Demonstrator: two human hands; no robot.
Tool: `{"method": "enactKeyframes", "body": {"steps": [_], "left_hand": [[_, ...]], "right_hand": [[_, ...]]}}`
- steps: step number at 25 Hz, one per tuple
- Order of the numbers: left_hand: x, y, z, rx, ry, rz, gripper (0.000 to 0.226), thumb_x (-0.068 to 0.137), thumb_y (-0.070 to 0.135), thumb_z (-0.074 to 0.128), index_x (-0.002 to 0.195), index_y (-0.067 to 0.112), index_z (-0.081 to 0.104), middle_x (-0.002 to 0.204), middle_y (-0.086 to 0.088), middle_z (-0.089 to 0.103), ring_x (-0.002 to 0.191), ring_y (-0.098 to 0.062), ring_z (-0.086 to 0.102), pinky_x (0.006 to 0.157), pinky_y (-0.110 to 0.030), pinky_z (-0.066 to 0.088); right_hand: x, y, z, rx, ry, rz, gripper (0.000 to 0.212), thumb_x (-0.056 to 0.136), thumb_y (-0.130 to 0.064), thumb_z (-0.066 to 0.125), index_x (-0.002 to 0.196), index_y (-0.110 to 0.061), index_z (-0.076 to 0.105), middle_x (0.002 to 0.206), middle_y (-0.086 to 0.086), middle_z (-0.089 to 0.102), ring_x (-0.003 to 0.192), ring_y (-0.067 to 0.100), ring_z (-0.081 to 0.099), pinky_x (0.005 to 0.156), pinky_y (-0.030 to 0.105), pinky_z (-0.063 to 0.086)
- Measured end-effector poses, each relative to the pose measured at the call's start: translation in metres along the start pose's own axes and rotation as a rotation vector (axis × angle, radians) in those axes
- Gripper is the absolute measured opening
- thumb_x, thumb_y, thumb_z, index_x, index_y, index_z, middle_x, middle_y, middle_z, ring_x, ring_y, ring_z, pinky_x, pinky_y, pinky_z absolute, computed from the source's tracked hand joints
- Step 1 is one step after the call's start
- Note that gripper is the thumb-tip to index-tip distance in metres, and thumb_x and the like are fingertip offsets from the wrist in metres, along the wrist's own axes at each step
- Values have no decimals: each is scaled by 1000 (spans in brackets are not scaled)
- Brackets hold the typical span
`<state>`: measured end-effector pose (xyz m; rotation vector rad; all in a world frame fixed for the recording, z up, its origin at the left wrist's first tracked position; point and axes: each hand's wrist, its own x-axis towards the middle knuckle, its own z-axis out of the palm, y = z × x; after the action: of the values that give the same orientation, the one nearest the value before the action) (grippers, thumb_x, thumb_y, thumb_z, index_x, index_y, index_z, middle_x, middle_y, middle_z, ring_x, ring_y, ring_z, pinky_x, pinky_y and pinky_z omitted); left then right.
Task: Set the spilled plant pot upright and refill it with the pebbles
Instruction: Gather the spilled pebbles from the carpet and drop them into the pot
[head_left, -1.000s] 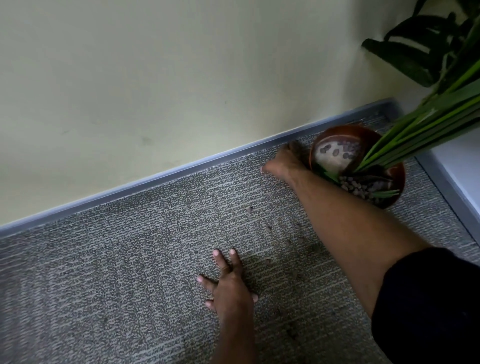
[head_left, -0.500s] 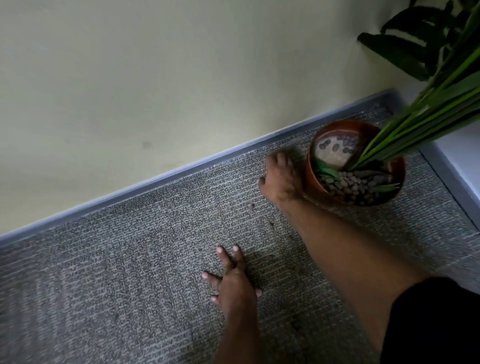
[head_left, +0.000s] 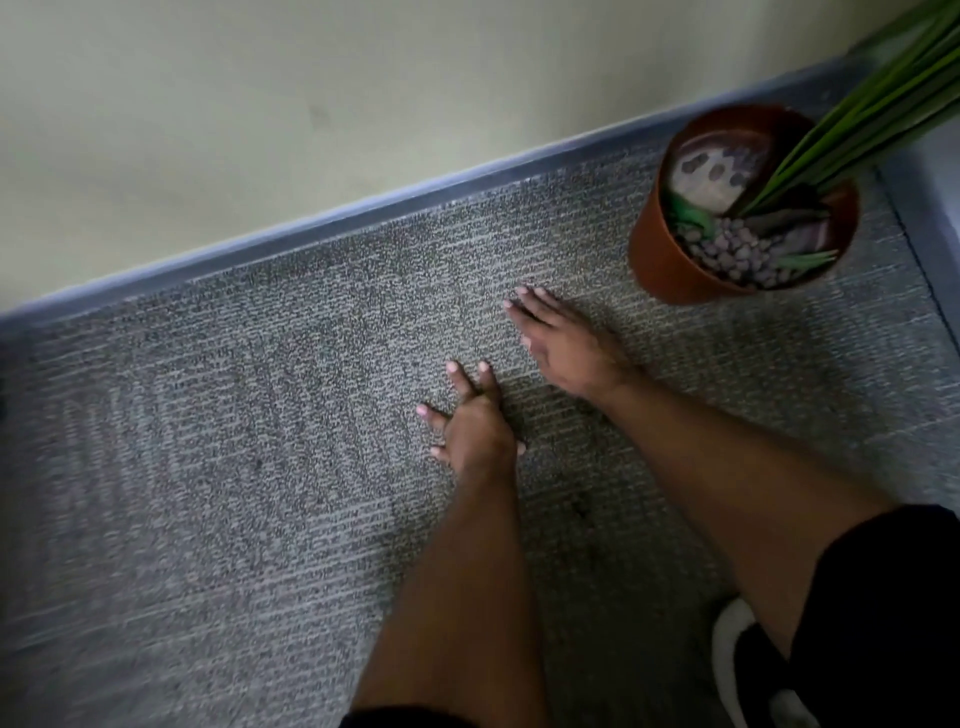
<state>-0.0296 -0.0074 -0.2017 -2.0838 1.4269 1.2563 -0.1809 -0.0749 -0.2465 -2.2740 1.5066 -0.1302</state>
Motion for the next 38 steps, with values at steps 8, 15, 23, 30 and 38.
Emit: {"method": "enactKeyframes", "body": {"steps": [8,15,23,30,38], "left_hand": [[-2,0,0,7,-28,15,129,77,14,85,156,45,-13,157,10,-41,142,-55,-27,100,-82,27],[-9,-11,13,210,73,78,118,86,39,76,158,31,-17,164,-7,-31,145,-60,-11,104,-72,39],[-32,17,35,260,216,456,80,101,10,53,162,29,5,170,1,6,156,-26,10,122,-52,20],[-36,24,32,225,332,522,27,98,3,49,124,2,50,115,-16,60,110,-35,60,94,-46,54],[-25,31,25,-125,380,343,17,102,19,50,108,15,65,94,-6,62,86,-18,64,71,-24,42]], "right_hand": [[-39,4,-46,-183,-182,152,62,86,7,59,142,-22,55,150,7,46,136,30,41,106,42,45],[-48,4,-54,-150,-165,183,22,87,4,58,94,-15,68,104,5,58,88,21,54,69,27,37],[-64,3,-51,-64,-127,241,21,88,-3,60,100,-19,64,115,6,55,101,27,57,76,29,40],[-64,15,-47,-50,-181,208,23,87,-4,63,95,-25,69,105,1,56,97,26,61,74,27,42],[-47,-3,-70,153,176,100,9,93,-14,65,100,-15,71,109,3,62,90,19,61,80,36,58]]}}
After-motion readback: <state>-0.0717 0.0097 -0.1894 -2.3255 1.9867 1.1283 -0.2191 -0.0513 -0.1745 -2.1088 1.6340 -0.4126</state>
